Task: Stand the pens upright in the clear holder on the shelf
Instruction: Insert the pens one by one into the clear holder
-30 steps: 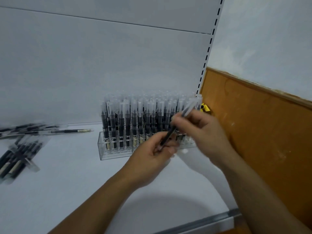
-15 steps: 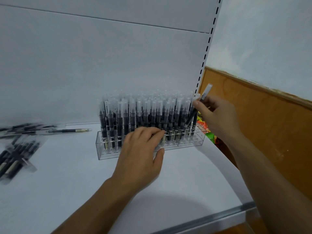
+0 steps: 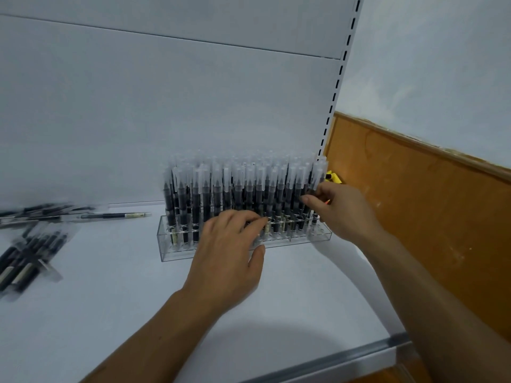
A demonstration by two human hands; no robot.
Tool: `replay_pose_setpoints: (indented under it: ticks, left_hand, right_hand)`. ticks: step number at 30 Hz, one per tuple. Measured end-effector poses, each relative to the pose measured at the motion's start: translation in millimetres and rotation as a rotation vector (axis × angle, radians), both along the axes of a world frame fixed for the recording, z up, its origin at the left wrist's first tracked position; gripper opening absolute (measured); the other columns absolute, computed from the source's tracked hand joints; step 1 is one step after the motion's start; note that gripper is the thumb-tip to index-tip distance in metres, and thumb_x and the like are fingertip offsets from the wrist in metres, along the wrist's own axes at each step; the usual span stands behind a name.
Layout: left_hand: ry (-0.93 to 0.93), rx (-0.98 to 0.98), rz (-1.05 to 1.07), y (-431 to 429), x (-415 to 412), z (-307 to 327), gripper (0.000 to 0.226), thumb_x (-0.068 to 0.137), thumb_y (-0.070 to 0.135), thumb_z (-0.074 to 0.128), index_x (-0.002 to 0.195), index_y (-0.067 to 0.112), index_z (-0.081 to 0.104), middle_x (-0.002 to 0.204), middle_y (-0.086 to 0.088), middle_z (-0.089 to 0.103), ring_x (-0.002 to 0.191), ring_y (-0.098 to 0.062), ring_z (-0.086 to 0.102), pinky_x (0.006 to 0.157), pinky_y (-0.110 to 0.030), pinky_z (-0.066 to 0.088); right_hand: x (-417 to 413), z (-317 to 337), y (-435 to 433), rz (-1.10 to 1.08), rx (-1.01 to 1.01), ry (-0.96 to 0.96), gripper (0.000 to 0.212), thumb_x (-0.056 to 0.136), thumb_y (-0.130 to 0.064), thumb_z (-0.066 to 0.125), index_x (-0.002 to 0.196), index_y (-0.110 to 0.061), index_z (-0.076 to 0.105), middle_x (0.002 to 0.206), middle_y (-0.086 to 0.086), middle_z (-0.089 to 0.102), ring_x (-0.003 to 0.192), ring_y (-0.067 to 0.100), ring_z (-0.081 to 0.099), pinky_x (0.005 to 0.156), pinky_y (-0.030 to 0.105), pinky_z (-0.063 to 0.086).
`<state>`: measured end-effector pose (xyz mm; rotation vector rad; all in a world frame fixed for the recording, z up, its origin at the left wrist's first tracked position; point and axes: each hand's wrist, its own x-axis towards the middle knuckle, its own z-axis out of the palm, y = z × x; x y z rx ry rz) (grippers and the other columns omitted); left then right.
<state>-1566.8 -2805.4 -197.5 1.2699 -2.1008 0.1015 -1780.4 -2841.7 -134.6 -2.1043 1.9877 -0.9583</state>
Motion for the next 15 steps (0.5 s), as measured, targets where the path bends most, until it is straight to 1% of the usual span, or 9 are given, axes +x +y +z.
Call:
replay_pose_setpoints:
  ticks: [2, 4, 7, 9, 12, 13, 15]
  left_hand:
    - [-0.002, 0.011, -0.005, 0.8, 0.9, 0.2, 0.044, 0.086, 0.035, 0.052, 0.129, 0.025, 0.058, 0.123, 0.013, 0.055, 0.118, -0.008, 0.037, 0.102, -0.03, 0.025]
    - [0.005, 0.028, -0.015, 1.5, 1.5, 0.8, 0.045, 0.088, 0.036, 0.05, 0.131, 0.027, 0.056, 0.126, 0.015, 0.053, 0.12, -0.006, 0.036, 0.104, -0.025, 0.019]
    - [0.011, 0.047, -0.05, 2.8, 4.8, 1.8, 0.044, 0.09, 0.038, 0.046, 0.133, 0.03, 0.054, 0.129, 0.019, 0.05, 0.123, -0.002, 0.034, 0.104, -0.018, 0.013]
    - [0.018, 0.056, -0.082, 4.3, 8.3, 4.7, 0.044, 0.091, 0.038, 0.045, 0.133, 0.032, 0.053, 0.131, 0.022, 0.048, 0.124, 0.003, 0.031, 0.105, -0.016, 0.012]
    - [0.043, 0.057, -0.129, 5.8, 16.8, 9.7, 0.046, 0.09, 0.043, 0.041, 0.135, 0.036, 0.05, 0.13, 0.025, 0.046, 0.119, 0.013, 0.025, 0.102, -0.007, 0.007]
    - [0.038, 0.05, -0.139, 6.3, 22.4, 12.0, 0.046, 0.091, 0.045, 0.04, 0.135, 0.036, 0.05, 0.129, 0.027, 0.045, 0.119, 0.014, 0.025, 0.101, -0.006, 0.008]
    - [0.018, 0.037, -0.145, 11.1, 39.4, 18.3, 0.047, 0.09, 0.05, 0.038, 0.133, 0.037, 0.052, 0.126, 0.029, 0.045, 0.118, 0.014, 0.029, 0.102, -0.01, 0.015]
  right_hand:
    - [0.2, 1.2, 2.2, 0.007, 0.009, 0.015, 0.028, 0.093, -0.04, 0.062, 0.072, -0.022, 0.054, 0.067, -0.01, 0.053, 0.062, 0.006, 0.047, 0.051, 0.026, 0.028]
    - [-2.3, 0.4, 4.3, 0.013, 0.027, 0.02, 0.023, 0.092, -0.042, 0.061, 0.084, -0.021, 0.061, 0.074, -0.012, 0.057, 0.067, 0.007, 0.051, 0.052, 0.024, 0.031]
    - [-7.5, -2.5, 11.5, -0.003, 0.059, 0.013, 0.026, 0.091, -0.047, 0.06, 0.103, -0.025, 0.066, 0.089, -0.014, 0.063, 0.079, 0.006, 0.056, 0.061, 0.025, 0.043]
    - [-8.2, -2.0, 20.9, -0.014, 0.051, 0.017, 0.03, 0.092, -0.047, 0.06, 0.112, -0.025, 0.067, 0.093, -0.016, 0.064, 0.083, 0.005, 0.058, 0.068, 0.026, 0.048]
    - [-1.6, 0.4, 37.3, -0.002, 0.005, 0.02, 0.03, 0.092, -0.045, 0.061, 0.115, -0.027, 0.067, 0.093, -0.019, 0.063, 0.082, 0.002, 0.06, 0.073, 0.027, 0.052]
    - [3.2, -0.1, 41.9, 0.025, 0.012, 0.015, 0.029, 0.092, -0.044, 0.061, 0.115, -0.028, 0.067, 0.094, -0.02, 0.063, 0.082, 0.0, 0.059, 0.074, 0.027, 0.052]
    - [17.9, -3.3, 50.0, 0.1, 0.039, 0.027, 0.027, 0.092, -0.043, 0.062, 0.115, -0.03, 0.067, 0.097, -0.02, 0.064, 0.084, 0.0, 0.059, 0.077, 0.028, 0.053]
